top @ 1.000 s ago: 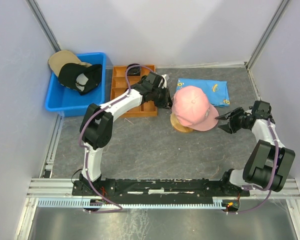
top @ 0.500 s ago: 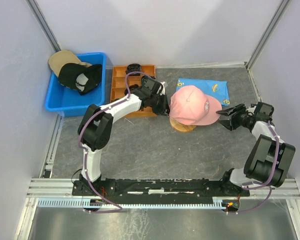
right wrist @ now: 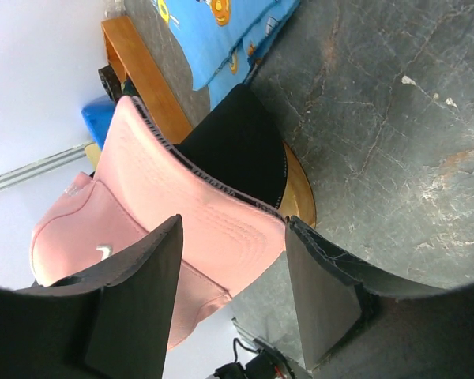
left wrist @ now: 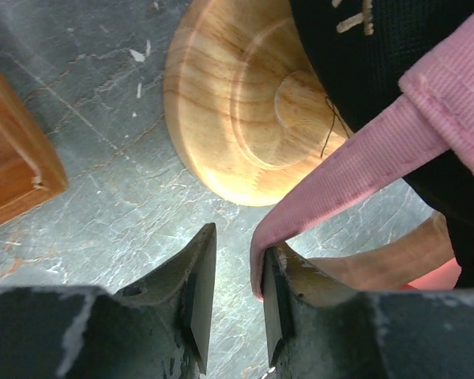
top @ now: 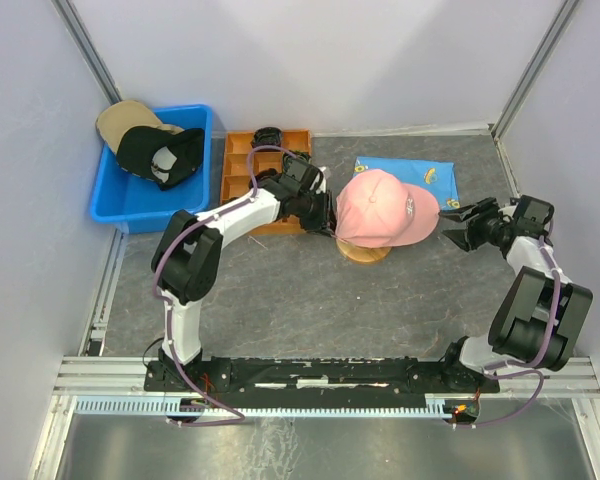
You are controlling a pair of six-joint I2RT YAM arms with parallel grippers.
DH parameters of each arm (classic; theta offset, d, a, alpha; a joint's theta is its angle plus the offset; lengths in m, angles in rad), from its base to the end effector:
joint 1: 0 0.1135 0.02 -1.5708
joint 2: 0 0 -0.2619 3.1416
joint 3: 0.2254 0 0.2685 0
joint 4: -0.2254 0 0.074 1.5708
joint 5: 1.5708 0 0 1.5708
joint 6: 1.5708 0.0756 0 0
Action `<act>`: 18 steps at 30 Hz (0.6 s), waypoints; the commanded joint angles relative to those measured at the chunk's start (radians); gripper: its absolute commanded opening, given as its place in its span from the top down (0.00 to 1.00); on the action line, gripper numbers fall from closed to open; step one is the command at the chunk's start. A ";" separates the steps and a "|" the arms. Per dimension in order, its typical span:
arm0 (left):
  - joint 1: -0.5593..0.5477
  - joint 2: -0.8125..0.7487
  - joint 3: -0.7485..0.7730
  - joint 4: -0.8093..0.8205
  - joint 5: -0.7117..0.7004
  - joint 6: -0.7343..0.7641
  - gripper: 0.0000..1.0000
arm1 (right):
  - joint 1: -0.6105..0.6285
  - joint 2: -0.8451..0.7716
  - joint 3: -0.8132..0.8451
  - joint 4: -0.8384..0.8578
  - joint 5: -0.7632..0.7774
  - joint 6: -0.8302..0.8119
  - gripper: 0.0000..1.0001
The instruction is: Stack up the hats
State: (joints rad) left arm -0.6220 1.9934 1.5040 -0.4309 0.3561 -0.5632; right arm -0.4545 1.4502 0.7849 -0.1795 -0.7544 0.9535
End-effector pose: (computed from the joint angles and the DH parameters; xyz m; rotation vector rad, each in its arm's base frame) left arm 0.3701 -0.2978 0.1670 0.2390 2.6481 -0.8960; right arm 0.3077 -0.0927 0.1626 1.2702 2.0503 1.1393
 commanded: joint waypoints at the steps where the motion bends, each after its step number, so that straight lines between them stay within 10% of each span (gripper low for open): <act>1: 0.036 -0.045 0.043 -0.100 -0.045 0.038 0.62 | -0.005 -0.066 0.048 -0.039 0.039 -0.043 0.38; 18: 0.162 -0.153 0.112 -0.048 0.052 -0.069 0.45 | -0.004 -0.054 0.063 -0.068 0.042 -0.047 0.38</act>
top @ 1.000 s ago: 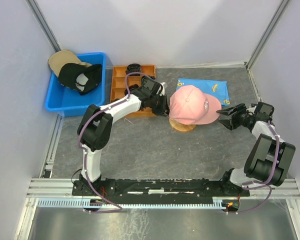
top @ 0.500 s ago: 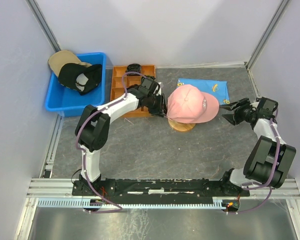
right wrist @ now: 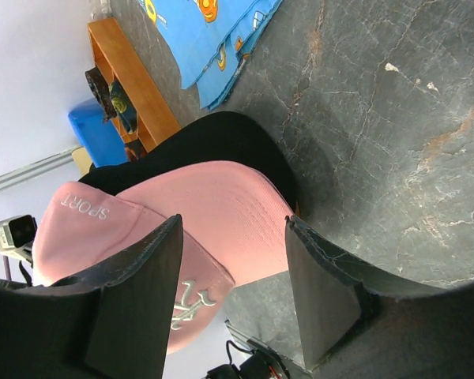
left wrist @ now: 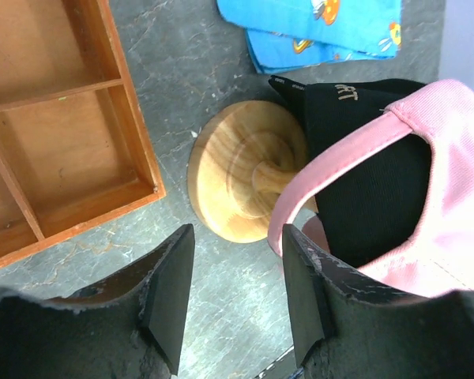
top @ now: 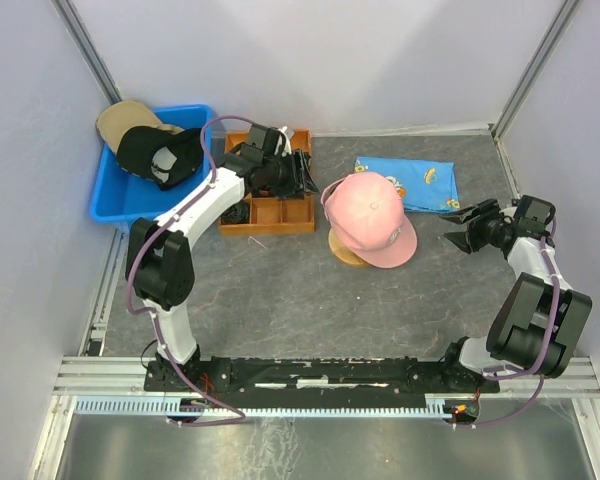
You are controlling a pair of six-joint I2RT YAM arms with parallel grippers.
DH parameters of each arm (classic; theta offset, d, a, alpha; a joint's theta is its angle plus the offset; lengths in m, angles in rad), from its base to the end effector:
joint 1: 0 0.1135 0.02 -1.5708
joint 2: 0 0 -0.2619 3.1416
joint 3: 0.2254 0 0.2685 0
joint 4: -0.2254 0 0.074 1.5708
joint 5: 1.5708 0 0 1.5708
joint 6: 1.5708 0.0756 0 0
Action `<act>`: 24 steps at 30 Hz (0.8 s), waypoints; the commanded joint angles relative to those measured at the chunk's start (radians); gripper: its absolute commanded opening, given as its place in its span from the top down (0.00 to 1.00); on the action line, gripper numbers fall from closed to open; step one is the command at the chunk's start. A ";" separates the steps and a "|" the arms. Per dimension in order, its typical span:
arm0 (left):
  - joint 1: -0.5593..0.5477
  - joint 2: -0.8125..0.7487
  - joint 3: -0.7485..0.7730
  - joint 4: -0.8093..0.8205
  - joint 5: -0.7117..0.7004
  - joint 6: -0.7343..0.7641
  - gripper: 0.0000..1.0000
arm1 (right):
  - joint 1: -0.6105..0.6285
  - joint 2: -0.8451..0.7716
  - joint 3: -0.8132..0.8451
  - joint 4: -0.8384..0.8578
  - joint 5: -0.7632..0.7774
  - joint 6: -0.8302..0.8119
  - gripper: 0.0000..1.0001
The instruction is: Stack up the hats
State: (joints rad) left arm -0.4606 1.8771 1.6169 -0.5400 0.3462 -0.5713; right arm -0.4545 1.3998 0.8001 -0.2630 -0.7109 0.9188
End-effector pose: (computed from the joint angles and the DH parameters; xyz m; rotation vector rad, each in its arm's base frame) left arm 0.4082 -0.2312 0.2497 0.0386 2.5000 -0.8784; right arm 0.3008 -0.0921 0.1737 1.2695 2.0693 1.0734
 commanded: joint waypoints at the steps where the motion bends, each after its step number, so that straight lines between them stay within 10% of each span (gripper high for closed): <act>1: -0.002 -0.038 -0.021 0.091 0.079 -0.078 0.44 | -0.003 0.000 0.050 0.016 -0.004 -0.011 0.38; 16: 0.259 -0.246 -0.189 0.225 -0.008 -0.251 0.43 | 0.009 0.016 0.107 -0.072 0.047 -0.058 0.38; 24: 0.564 -0.182 0.181 -0.104 -0.258 -0.103 0.38 | 0.056 0.057 0.210 -0.143 0.079 -0.101 0.39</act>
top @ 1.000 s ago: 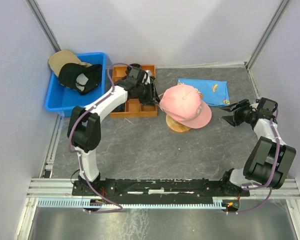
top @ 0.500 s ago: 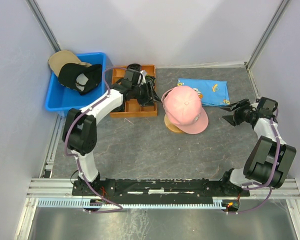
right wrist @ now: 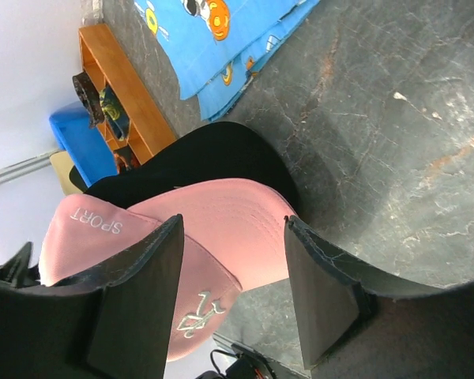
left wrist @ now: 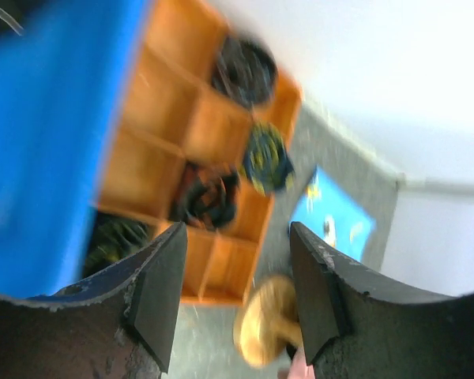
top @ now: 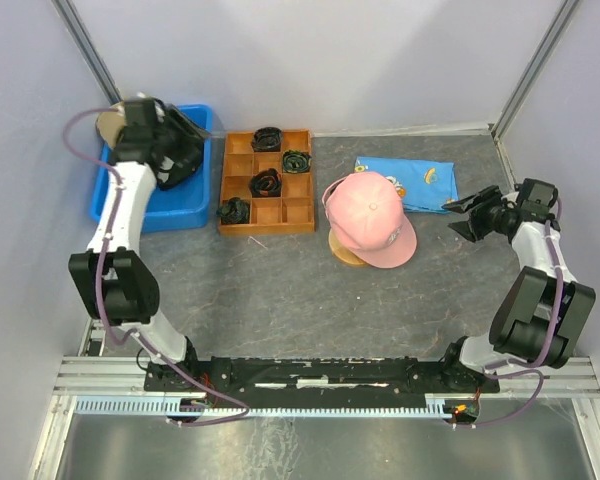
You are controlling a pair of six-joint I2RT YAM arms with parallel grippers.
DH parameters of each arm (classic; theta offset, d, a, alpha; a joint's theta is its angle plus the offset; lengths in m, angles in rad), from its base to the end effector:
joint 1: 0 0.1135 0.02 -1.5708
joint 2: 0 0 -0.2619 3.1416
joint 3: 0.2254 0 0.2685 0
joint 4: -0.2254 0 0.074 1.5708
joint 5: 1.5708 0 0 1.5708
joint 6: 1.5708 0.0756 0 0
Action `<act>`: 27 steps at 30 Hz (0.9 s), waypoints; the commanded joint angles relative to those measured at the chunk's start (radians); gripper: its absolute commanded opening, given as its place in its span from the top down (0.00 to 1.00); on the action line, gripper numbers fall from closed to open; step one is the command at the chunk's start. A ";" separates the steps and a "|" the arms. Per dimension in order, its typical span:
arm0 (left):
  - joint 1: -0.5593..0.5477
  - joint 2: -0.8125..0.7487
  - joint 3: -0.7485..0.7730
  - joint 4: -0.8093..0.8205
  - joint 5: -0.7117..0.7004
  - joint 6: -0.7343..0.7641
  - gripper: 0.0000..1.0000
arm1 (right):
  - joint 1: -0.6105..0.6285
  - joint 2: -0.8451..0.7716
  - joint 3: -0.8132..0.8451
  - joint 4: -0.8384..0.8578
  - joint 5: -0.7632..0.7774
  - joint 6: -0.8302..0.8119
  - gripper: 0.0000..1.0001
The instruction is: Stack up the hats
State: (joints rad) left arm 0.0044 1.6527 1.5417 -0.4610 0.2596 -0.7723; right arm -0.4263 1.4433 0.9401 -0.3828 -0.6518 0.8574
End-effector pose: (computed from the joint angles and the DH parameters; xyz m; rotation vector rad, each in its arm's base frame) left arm 0.4319 -0.0175 0.3256 -0.6894 2.0997 -0.7173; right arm 0.3192 -0.0946 0.1958 1.2226 2.1255 0.9893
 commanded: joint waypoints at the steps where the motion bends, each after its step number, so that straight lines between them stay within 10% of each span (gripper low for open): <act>1: 0.112 0.086 0.337 -0.240 -0.218 0.133 0.37 | 0.036 0.020 0.078 -0.018 0.019 -0.038 0.39; 6: 0.159 0.296 0.623 -0.431 -0.341 0.183 0.33 | 0.068 0.079 0.115 0.021 0.002 -0.011 0.39; 27: 0.309 0.517 0.727 -0.256 -0.368 0.350 0.31 | 0.121 0.165 0.069 0.159 -0.016 0.045 0.39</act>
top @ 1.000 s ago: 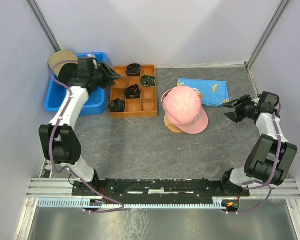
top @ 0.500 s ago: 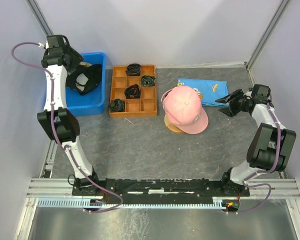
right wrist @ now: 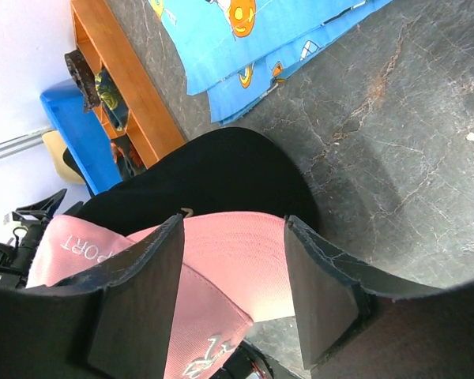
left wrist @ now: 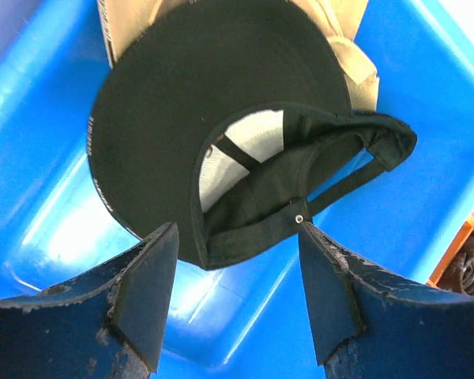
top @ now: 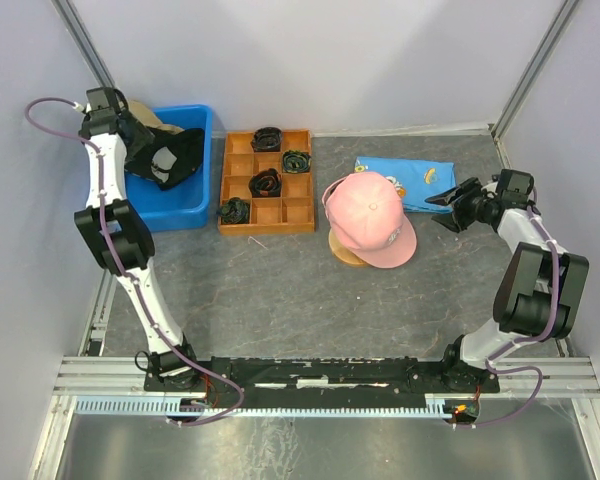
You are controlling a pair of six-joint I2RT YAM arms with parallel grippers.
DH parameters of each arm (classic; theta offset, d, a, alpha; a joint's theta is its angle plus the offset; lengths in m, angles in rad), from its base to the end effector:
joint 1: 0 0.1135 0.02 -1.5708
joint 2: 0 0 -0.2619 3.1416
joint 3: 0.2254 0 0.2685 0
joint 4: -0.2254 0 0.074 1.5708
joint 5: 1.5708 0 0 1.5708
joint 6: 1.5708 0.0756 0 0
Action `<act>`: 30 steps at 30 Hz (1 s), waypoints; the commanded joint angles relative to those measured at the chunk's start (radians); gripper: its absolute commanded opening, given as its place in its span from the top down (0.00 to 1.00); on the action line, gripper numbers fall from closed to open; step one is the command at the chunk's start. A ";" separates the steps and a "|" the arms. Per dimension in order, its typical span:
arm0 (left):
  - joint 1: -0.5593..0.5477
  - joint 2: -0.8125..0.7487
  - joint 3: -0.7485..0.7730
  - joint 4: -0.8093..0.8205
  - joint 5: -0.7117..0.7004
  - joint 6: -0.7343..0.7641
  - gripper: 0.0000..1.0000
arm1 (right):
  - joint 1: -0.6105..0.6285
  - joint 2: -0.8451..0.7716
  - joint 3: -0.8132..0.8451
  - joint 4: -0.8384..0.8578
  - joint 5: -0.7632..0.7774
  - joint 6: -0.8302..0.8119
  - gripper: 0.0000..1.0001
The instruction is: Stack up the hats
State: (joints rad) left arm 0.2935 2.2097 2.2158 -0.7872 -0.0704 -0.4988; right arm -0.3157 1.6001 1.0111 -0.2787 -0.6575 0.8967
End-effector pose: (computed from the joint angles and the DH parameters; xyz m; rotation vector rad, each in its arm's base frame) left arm 0.5188 0.1624 0.2801 -0.9383 2.1540 -0.0180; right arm 0.3615 -0.0695 0.1777 1.1442 2.1885 1.0583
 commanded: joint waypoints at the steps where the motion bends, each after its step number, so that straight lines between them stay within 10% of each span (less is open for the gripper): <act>1: 0.030 -0.048 0.043 0.061 -0.053 0.072 0.31 | 0.013 0.013 -0.001 0.057 -0.009 0.006 0.39; 30: 0.110 -0.026 -0.158 0.207 0.030 -0.013 0.30 | 0.033 0.089 0.057 0.035 0.006 -0.002 0.39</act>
State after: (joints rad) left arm 0.4049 2.1666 2.0712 -0.6415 -0.0502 -0.4755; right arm -0.2867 1.6859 1.0187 -0.2558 -0.6529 0.9039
